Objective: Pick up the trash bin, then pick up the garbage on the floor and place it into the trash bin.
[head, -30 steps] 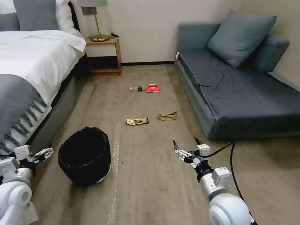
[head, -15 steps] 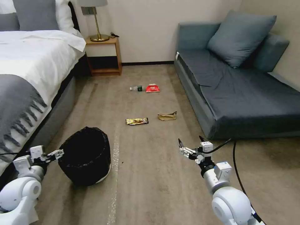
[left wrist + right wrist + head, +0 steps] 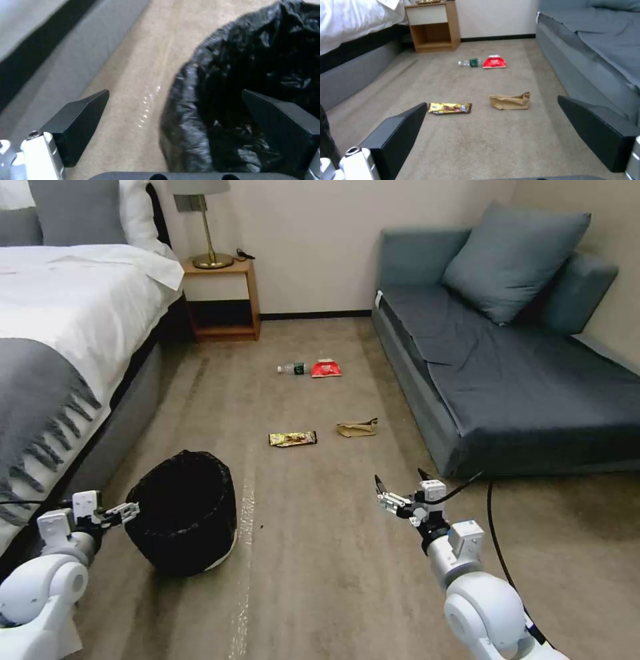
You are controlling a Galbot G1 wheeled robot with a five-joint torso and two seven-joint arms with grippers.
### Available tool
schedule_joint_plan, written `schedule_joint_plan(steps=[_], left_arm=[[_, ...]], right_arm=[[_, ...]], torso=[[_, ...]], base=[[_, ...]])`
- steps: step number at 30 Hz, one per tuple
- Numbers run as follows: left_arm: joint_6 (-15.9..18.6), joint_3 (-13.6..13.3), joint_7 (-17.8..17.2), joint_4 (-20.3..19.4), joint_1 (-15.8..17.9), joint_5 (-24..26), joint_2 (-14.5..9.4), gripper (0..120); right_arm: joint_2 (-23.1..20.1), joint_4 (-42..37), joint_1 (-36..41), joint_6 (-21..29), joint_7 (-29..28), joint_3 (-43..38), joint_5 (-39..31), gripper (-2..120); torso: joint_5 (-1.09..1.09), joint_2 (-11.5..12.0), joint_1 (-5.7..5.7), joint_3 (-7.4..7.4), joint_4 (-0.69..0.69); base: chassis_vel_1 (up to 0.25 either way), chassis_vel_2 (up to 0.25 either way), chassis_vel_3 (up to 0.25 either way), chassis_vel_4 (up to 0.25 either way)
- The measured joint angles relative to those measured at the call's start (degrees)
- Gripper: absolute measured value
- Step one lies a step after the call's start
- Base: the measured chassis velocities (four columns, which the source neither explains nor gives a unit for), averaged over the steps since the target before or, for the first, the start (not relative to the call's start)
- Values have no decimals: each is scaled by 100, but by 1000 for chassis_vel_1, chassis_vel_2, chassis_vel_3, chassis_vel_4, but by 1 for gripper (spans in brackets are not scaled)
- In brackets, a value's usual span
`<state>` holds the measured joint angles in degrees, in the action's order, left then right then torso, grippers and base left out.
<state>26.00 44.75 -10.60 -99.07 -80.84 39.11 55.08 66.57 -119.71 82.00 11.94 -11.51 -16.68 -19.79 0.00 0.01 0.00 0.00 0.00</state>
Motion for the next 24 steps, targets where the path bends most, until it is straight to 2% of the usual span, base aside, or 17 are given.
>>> schedule_joint_plan(steps=[5,9,17,20,21,23,24], left_arm=[[87,-209,-55,189,207,-83,147,99],[83,-259,-55,425,255,-192,227,99],[4,-277,9,735,344,-241,218,96],[-13,-343,36,849,457,-314,325,87],[-24,-373,48,869,479,-353,366,82],[-30,-385,51,876,483,-369,379,80],[-60,-434,75,898,490,-436,424,71]], right_arm=[[-43,-36,25,-1,7,-82,-49,100],[-55,-37,64,-7,15,-99,-59,100],[-17,-4,40,-16,28,-40,-55,100],[-1,-4,20,-13,27,-54,-66,100],[-2,-5,20,-12,27,-69,-80,100],[-4,-5,21,-11,27,-71,-85,100],[-11,-5,35,-11,27,-76,-106,100]], torso=[[0,0,0,0,1],[-1,0,0,0,0],[1,-1,0,0,-1],[2,-1,0,0,-2],[9,-1,0,-1,-1],[11,-2,0,-1,-2],[15,-2,0,-2,-3]], base=[[0,0,0,0],[0,0,0,0],[0,0,0,0],[0,0,0,0],[0,0,0,0],[0,0,0,0],[0,0,0,0]])
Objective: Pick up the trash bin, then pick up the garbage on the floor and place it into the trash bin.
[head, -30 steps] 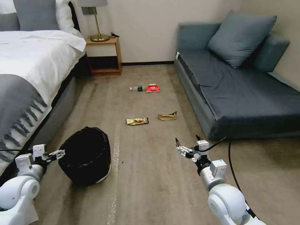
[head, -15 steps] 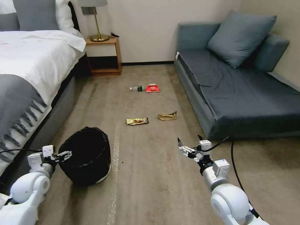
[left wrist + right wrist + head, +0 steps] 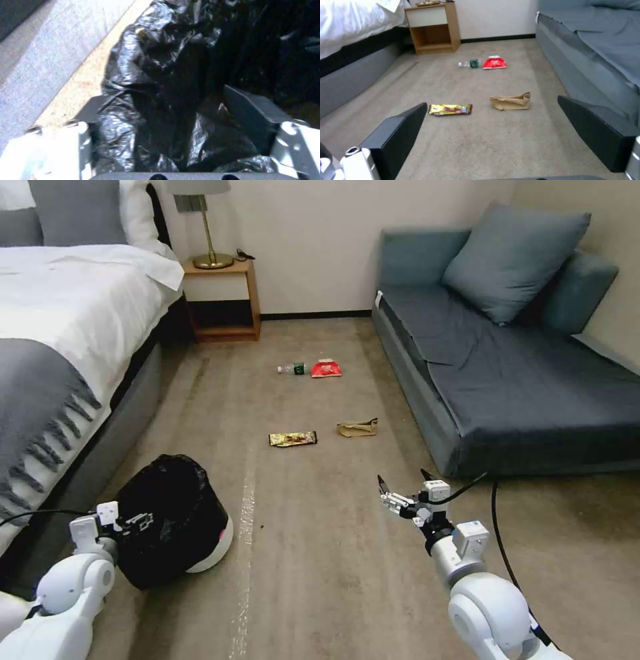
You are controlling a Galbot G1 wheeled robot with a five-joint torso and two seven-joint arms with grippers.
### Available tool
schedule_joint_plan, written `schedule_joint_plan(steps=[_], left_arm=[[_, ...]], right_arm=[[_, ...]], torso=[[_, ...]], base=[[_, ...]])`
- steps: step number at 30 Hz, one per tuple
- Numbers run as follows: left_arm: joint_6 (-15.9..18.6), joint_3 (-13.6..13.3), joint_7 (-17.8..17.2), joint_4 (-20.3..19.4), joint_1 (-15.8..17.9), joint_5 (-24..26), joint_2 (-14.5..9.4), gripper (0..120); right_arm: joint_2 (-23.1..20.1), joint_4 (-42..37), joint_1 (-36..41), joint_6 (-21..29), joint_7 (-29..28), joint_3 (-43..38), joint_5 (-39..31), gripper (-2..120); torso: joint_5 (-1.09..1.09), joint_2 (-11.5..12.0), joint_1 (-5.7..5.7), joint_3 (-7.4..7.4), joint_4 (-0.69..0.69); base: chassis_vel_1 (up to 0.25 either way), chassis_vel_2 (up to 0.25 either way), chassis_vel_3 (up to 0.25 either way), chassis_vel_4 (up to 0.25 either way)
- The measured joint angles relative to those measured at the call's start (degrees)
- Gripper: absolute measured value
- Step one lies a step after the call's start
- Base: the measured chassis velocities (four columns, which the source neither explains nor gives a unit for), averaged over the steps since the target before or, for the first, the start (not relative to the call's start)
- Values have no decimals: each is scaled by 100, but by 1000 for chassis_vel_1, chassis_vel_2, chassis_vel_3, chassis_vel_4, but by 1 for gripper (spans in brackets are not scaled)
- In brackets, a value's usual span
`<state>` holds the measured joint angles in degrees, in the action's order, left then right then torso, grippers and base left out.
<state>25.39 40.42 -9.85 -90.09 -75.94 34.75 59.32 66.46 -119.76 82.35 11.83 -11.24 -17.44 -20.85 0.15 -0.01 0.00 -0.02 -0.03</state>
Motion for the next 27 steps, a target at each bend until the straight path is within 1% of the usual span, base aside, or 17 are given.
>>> schedule_joint_plan(steps=[2,3,7,8,10,11,12,14,16,22,25,27], left_arm=[[-32,-39,37,28,4,-51,35,65],[-32,-39,37,28,4,-51,35,65],[-142,-72,124,128,22,-88,91,46],[-142,-72,124,128,22,-88,91,46],[-253,-72,220,191,25,-139,104,36],[-279,-69,279,204,25,-187,105,35],[-279,-69,279,204,25,-187,105,35],[-387,-23,435,241,17,-291,109,31],[-459,21,512,243,-27,-335,112,30],[-507,63,524,243,-84,-343,135,30],[-553,101,502,150,-125,-341,237,28],[-565,107,482,124,-132,-337,259,27]], right_arm=[[1,5,12,0,0,4,-5,100],[1,5,12,0,0,4,-5,100],[54,25,31,0,0,80,0,100],[54,25,31,0,0,80,0,100],[79,48,24,3,0,113,8,100],[83,53,19,3,-1,117,9,100],[83,53,19,3,-1,117,9,100],[82,66,15,5,-3,124,9,100],[74,72,15,6,-5,131,6,100],[69,84,16,6,-6,145,-18,100],[68,91,-3,6,-10,157,-56,100],[66,91,-3,6,-10,158,-64,100]], torso=[[3,-1,0,0,-1],[3,-1,0,0,-1],[1,-2,-1,-1,-1],[1,-2,-1,-1,-1],[-5,-1,0,-1,-1],[-5,-2,0,-1,-1],[-5,-2,0,-1,-1],[-12,-1,-1,0,2],[-15,-1,0,0,3],[-15,-1,0,1,3],[-15,0,0,1,2],[-16,0,0,2,2]], base=[[0,0,0,0],[0,0,0,0],[0,0,0,0],[0,0,0,0],[0,0,0,0],[0,0,0,0],[0,0,0,0],[0,0,0,0],[0,0,0,0],[0,0,0,0],[0,0,0,0],[0,0,0,0]])
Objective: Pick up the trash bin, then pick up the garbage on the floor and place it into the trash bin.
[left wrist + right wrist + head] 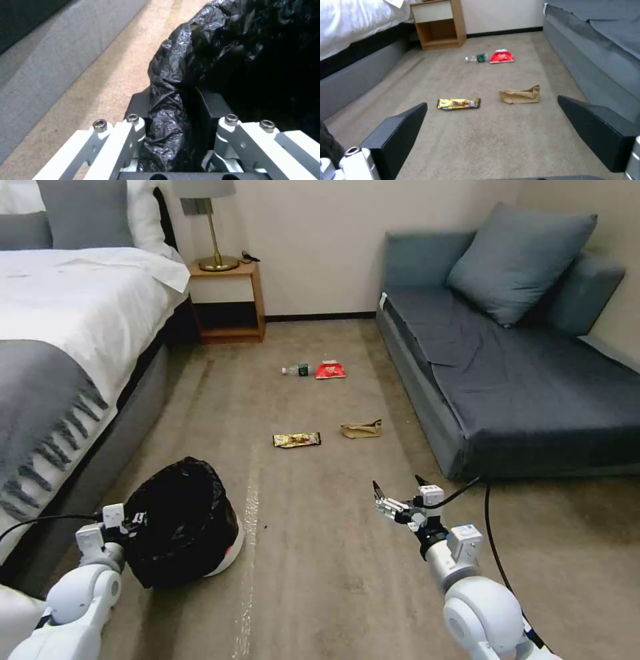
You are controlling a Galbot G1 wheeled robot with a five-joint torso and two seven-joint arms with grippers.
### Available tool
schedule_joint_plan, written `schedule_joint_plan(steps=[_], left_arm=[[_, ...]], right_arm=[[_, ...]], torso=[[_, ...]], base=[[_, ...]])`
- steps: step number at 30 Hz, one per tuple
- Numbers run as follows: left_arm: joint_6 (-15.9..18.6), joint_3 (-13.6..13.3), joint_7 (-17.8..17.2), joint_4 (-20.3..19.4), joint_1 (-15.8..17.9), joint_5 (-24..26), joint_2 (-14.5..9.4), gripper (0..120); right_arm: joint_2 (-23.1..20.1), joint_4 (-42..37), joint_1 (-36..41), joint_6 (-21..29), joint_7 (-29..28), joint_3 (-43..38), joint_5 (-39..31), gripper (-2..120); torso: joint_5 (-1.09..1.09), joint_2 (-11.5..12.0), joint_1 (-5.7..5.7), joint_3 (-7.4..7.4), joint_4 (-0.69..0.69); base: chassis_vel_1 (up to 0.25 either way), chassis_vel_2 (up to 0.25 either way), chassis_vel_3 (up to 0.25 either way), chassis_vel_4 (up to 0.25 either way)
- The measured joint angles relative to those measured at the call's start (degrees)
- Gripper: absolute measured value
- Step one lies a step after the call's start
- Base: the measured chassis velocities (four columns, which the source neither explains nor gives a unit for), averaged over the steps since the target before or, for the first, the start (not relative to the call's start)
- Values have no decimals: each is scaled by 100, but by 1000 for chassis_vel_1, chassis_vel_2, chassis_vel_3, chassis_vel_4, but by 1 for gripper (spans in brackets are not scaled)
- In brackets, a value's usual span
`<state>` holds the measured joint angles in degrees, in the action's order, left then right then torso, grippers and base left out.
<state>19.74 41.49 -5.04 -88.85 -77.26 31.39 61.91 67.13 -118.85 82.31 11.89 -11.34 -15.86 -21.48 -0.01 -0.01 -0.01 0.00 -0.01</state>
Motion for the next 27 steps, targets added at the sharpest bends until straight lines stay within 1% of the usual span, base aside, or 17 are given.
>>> schedule_joint_plan(steps=[2,5,8,9,12,14,15,20,23,25,27], left_arm=[[-63,34,-43,-105,-51,14,73,25],[-98,68,-54,-155,-89,23,105,25],[-165,179,-97,-354,-220,53,188,19],[-165,179,-97,-354,-220,53,188,19],[-219,247,-146,-525,-327,65,230,11],[-225,261,-156,-557,-343,69,238,10],[-233,297,-188,-647,-383,74,265,8],[-243,337,-226,-774,-442,73,292,8],[-268,393,-266,-907,-498,42,311,7],[-310,429,-304,-950,-511,13,315,7],[-435,474,-312,-997,-530,-55,324,7]], right_arm=[[-17,0,6,0,-3,2,-33,100],[-23,0,6,0,-5,1,-50,100],[-26,2,4,-2,-6,-5,-86,100],[-26,2,4,-2,-6,-5,-86,100],[-10,0,22,-5,-7,25,-89,100],[-5,-1,24,-6,-8,29,-90,100],[8,-12,33,-7,-9,39,-90,100],[18,-23,46,-13,-13,40,-90,100],[17,-35,68,-31,-21,32,-102,100],[15,-43,75,-37,-23,23,-117,100],[11,-44,79,-42,-23,15,-135,100]], torso=[[-2,0,0,0,2],[-3,0,0,1,2],[-8,1,1,2,2],[-8,1,1,2,2],[-10,2,1,3,2],[-11,2,1,3,2],[-13,2,1,3,3],[-14,2,1,3,3],[-10,3,1,3,4],[-7,3,1,2,3],[-5,3,1,2,2]], base=[[0,0,0,0],[0,0,0,0],[0,0,0,0],[0,0,0,0],[0,0,0,0],[0,0,0,0],[0,0,0,0],[0,0,0,0],[0,0,0,0],[0,0,0,0],[0,0,0,0]])
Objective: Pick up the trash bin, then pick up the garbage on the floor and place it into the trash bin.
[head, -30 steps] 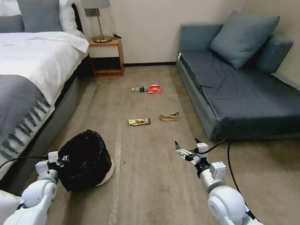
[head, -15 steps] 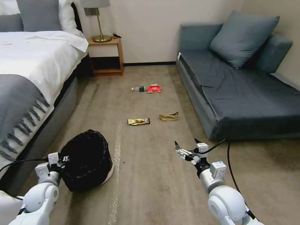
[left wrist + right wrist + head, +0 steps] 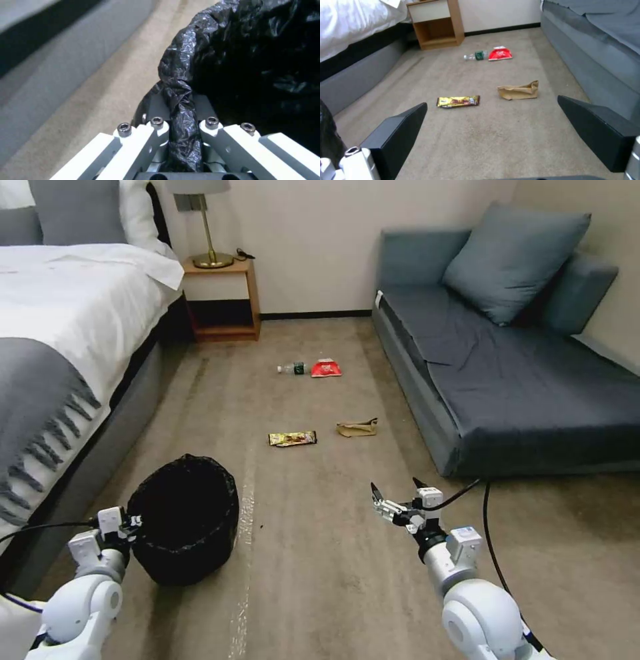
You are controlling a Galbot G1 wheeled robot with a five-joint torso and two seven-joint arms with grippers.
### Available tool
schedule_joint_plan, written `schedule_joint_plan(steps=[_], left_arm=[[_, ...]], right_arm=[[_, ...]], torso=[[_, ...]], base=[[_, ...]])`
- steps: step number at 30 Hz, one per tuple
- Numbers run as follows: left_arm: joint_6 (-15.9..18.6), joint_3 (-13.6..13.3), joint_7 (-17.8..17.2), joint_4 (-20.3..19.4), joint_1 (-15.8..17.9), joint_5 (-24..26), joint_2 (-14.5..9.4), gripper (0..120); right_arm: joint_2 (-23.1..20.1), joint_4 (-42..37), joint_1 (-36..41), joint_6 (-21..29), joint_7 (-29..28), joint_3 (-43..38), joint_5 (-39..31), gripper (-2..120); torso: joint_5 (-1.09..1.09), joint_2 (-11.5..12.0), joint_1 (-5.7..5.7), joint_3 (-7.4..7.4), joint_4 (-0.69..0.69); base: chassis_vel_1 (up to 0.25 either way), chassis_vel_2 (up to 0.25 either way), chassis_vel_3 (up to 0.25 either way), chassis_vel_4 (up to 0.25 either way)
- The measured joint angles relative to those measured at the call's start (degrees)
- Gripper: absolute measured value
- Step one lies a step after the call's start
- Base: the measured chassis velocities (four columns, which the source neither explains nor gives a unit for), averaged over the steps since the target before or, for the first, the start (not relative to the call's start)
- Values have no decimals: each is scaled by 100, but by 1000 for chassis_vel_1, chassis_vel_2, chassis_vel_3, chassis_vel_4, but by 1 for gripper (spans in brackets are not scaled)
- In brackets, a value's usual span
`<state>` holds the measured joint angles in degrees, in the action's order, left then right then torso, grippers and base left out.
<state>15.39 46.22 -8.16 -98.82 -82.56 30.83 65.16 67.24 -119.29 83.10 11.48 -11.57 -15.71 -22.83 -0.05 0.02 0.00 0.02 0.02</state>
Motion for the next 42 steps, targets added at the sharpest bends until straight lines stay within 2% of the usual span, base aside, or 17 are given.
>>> schedule_joint_plan(steps=[1,6,9,15,24,42], left_arm=[[-128,40,26,-21,-9,-175,10,6],[-216,95,5,-158,-36,-354,12,6],[-334,152,-98,-264,-80,-732,37,6],[-442,209,-328,-507,-176,-1031,51,6],[-589,248,-390,-581,-263,-1057,45,6],[-643,218,-345,-526,-246,-1086,44,6]], right_arm=[[-6,0,1,-3,-1,-9,-16,100],[-16,0,1,-6,-1,-15,-47,100],[-18,-27,-2,9,5,-11,-176,100],[14,-110,10,24,253,36,-454,100],[98,-43,36,-284,573,70,-290,100],[141,7,74,-397,642,47,-210,100]], torso=[[1,0,0,-1,-1],[5,0,0,-1,-1],[5,0,0,-1,-1],[6,-1,0,-2,-2],[5,-1,0,-2,-2],[5,-2,0,-2,-2]], base=[[0,0,0,0],[0,0,0,0],[0,0,0,0],[0,0,0,0],[0,0,0,0],[-6,2,4,-4]])
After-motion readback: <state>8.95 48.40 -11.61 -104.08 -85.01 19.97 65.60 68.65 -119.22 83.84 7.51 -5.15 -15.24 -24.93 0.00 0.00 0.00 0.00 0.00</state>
